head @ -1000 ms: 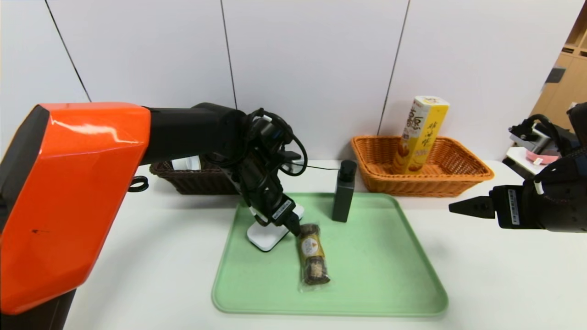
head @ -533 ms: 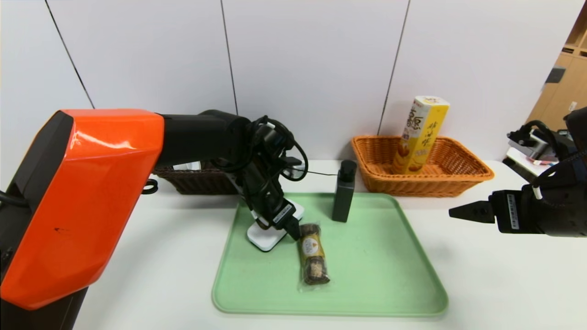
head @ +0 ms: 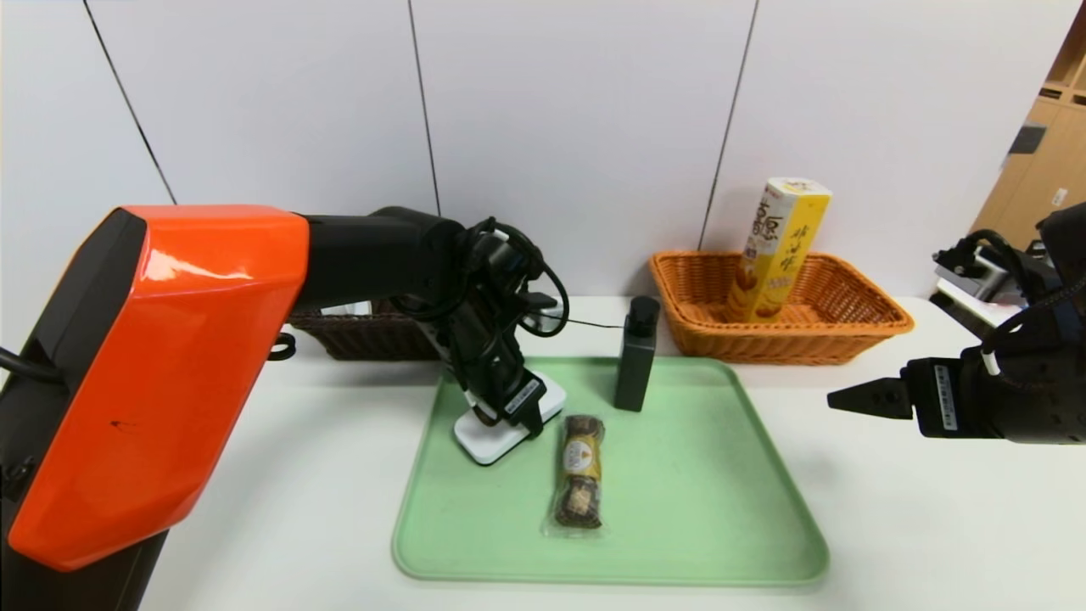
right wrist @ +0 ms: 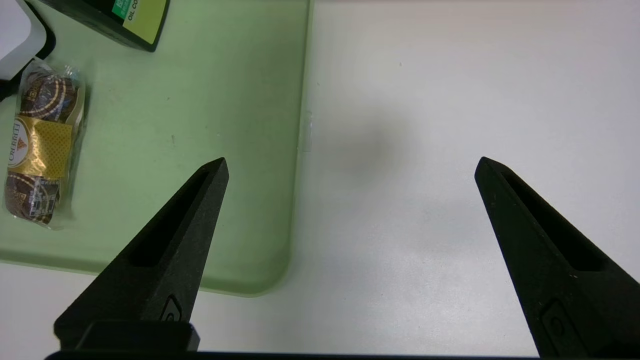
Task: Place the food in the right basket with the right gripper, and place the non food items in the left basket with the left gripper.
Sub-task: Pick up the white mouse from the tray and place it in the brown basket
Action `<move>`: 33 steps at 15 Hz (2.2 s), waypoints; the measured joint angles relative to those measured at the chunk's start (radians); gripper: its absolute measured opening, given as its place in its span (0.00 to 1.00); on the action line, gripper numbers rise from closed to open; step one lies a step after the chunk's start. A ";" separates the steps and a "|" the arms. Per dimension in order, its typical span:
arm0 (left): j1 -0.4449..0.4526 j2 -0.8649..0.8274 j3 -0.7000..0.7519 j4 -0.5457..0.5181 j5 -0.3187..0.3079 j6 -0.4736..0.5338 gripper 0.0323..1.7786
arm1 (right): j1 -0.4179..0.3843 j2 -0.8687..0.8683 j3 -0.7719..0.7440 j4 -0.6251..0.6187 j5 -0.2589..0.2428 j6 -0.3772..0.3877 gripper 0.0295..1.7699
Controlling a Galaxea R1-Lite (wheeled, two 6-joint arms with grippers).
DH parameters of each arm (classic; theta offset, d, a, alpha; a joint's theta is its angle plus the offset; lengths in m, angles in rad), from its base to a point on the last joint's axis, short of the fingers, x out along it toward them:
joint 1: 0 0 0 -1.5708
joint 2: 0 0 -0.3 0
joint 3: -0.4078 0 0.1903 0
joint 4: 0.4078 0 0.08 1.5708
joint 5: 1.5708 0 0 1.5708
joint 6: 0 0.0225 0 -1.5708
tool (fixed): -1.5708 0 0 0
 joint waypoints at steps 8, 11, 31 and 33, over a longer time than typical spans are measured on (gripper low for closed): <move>-0.037 -0.139 0.000 0.089 -0.057 -0.006 0.55 | -0.002 -0.008 0.011 0.001 0.009 0.008 0.96; -0.053 -0.248 -0.001 0.003 -0.054 -0.080 0.55 | -0.008 -0.012 0.014 0.002 0.011 0.042 0.96; 0.336 -0.093 0.001 -0.572 0.209 -0.282 0.55 | -0.041 -0.035 0.029 -0.001 0.147 0.044 0.97; 0.338 -0.055 0.000 -0.589 0.230 -0.280 0.55 | -0.054 -0.034 0.029 -0.001 0.165 0.042 0.97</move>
